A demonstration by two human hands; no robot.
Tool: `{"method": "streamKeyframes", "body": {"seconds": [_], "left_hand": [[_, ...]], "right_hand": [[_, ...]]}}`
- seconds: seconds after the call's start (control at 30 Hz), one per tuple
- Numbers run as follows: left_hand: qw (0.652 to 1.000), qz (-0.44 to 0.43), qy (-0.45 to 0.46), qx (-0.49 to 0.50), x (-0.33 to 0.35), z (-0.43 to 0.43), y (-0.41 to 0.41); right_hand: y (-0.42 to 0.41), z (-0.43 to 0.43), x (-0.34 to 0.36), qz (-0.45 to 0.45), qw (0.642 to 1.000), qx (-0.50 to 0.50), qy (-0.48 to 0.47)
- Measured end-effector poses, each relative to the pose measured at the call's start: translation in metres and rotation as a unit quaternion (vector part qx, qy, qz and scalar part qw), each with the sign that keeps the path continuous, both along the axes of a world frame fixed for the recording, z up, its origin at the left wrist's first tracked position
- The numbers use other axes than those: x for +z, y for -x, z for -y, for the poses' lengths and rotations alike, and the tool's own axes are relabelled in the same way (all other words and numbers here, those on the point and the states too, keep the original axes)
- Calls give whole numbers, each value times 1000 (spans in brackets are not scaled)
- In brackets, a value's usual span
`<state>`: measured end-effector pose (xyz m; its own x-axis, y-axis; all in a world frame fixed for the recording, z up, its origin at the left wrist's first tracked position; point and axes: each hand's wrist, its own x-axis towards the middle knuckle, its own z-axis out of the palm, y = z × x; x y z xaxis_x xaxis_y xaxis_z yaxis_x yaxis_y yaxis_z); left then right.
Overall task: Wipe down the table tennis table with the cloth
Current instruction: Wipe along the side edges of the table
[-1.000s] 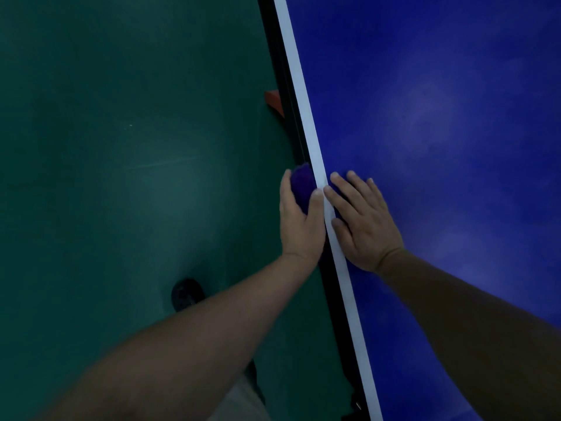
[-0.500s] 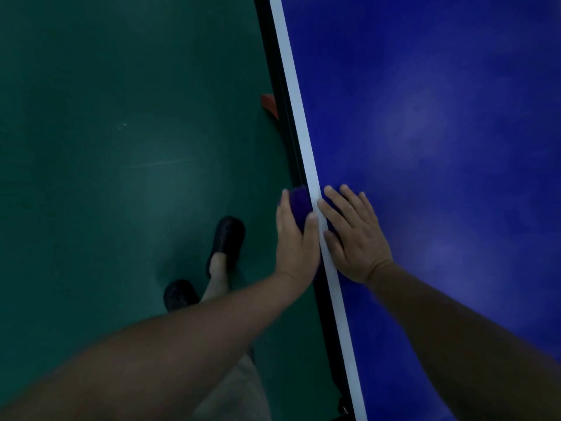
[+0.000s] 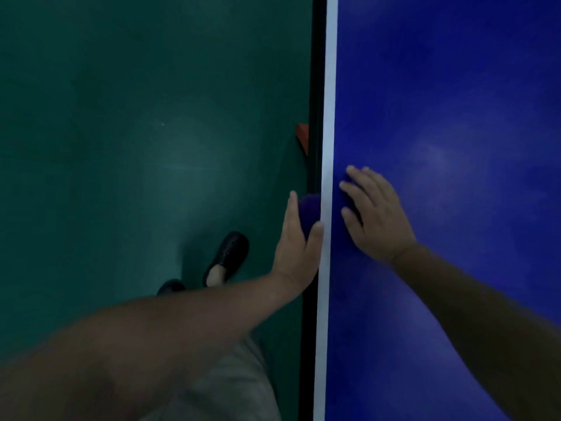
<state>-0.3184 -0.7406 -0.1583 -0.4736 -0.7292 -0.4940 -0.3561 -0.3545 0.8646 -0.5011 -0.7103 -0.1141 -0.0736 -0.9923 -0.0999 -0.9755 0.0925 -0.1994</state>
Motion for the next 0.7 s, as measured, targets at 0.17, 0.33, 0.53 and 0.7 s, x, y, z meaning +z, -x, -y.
{"method": "streamKeyframes", "body": {"seconds": [0.17,0.33,0.53,0.7], "left_hand": [[999,-10,9,39,-1,43,28],[1000,-17,-15,15,2,-27,-11],[998,15,-40,36,-3,42,32],[996,2,40,75,-8,164,99]], "right_hand": [[40,96,-6,-23,998,31,46],[63,161,-15,-23,998,53,38],[67,170,-24,13,999,27,37],[69,174,-26,12,998,29,51]]}}
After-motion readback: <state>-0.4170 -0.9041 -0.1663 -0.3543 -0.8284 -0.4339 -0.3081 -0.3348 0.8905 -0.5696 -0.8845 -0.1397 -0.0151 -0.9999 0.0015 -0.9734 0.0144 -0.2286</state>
